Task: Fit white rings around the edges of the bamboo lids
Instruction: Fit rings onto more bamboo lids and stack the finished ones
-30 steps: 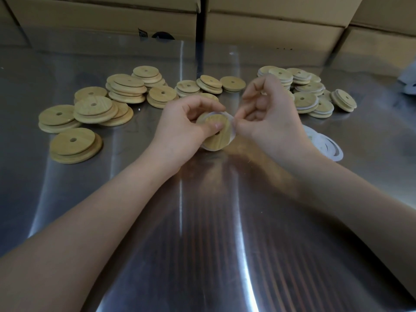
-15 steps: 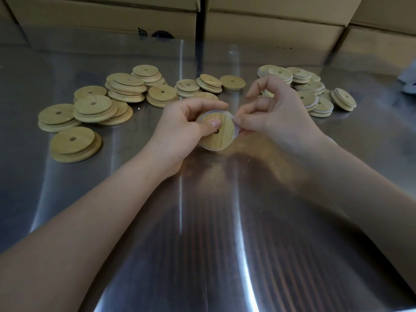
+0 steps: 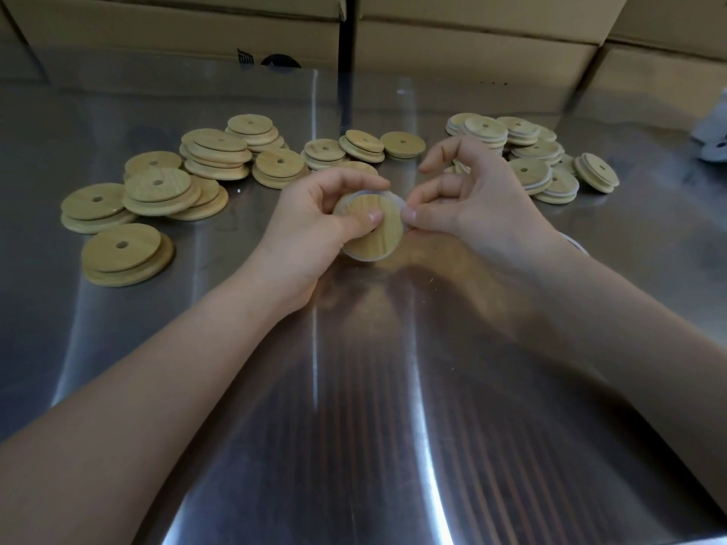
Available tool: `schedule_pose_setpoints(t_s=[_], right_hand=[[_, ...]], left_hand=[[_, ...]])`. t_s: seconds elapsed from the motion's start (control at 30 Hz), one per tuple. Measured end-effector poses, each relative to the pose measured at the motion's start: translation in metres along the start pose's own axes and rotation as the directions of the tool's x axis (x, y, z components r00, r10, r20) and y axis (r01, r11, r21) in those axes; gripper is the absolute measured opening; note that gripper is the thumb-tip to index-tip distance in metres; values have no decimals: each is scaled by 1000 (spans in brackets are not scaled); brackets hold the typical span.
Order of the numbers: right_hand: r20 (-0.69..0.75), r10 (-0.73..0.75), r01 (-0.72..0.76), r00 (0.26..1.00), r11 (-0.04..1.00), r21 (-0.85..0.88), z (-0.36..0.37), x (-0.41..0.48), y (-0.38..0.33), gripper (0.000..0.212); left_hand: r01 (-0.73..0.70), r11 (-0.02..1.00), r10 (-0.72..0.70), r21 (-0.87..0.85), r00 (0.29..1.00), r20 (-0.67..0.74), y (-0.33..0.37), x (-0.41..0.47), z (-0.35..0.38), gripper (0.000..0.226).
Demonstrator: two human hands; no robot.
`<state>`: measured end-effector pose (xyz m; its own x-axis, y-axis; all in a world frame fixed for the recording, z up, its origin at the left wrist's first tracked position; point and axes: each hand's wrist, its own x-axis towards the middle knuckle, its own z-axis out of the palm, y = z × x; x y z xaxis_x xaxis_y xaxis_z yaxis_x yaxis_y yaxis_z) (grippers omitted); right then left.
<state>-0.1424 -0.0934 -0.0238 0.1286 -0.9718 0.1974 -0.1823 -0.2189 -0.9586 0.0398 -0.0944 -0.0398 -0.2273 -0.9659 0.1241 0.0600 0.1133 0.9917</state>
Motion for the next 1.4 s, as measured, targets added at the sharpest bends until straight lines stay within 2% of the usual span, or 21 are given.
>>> schedule_pose_setpoints(t_s=[0.53, 0.87, 0.93, 1.03, 1.13, 1.33, 1.4], right_hand=[[38, -16, 15, 999, 999, 38, -4, 1, 0, 39], [-112, -80, 85, 991, 996, 42, 2, 1, 3, 29], [-123, -29, 35, 992, 998, 47, 0, 2, 2, 22], [22, 156, -158, 988, 980, 119, 0, 2, 2, 6], [151, 259, -285, 954, 938, 196, 1, 1, 2, 15], [185, 291, -331, 939, 911, 247, 0, 2, 2, 30], [180, 298, -337, 937, 907, 253, 2, 2, 4, 28]], left_hand=[[37, 998, -38, -43, 999, -19, 1, -1, 1, 25], [51, 993, -52, -109, 999, -7, -2, 1, -1, 24], [35, 991, -36, -128, 999, -4, -3, 1, 0, 26], [2, 993, -3, -119, 1000, -12, -4, 0, 1, 27], [-15, 993, 11, -118, 999, -31, -3, 0, 1, 25], [-12, 997, 8, -82, 999, -49, -4, 1, 1, 25], [-18, 998, 15, -53, 998, -57, -5, 1, 0, 25]])
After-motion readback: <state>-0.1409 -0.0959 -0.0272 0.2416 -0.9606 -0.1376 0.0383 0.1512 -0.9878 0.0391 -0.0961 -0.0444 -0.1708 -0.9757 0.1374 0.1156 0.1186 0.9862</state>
